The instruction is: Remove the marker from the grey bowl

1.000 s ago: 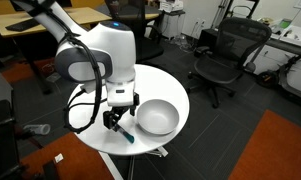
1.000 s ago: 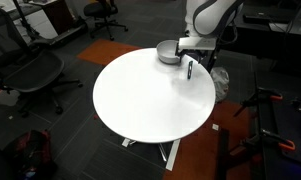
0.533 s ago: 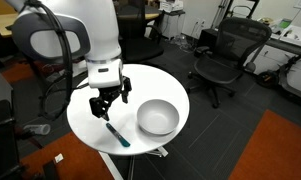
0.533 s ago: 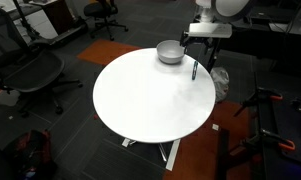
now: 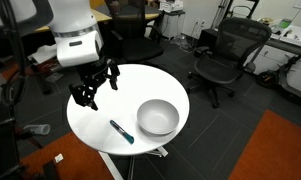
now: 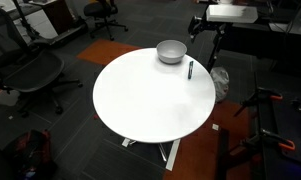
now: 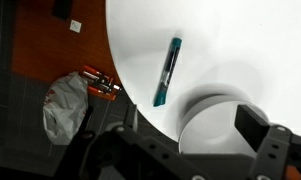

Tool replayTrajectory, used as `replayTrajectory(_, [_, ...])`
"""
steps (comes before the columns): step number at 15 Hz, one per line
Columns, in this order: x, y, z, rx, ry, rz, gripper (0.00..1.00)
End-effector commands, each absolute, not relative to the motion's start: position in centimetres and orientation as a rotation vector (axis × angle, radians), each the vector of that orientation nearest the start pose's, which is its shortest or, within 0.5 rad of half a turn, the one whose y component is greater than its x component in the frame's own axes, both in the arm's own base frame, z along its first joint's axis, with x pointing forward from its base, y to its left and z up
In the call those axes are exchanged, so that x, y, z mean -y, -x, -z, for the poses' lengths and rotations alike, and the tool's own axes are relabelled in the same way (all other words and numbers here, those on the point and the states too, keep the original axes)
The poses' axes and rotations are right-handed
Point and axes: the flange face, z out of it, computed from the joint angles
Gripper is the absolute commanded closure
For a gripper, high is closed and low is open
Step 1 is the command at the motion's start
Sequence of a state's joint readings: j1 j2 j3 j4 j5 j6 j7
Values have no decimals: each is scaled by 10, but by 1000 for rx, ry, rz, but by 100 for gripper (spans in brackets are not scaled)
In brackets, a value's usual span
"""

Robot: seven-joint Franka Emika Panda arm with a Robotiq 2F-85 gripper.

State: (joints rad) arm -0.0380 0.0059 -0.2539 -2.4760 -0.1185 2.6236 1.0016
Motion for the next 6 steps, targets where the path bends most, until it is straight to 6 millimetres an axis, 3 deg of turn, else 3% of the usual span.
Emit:
replayTrajectory(1, [133,-455,-326,-1731,2623,264,0])
replayTrajectory(2, [135,-459,-332,-1725,2620,275,0])
replayTrajectory(3, [134,-464,-318,-1749,2598,272,0])
replayTrajectory(6, [135,-464,-326,-1746,2590,289,0])
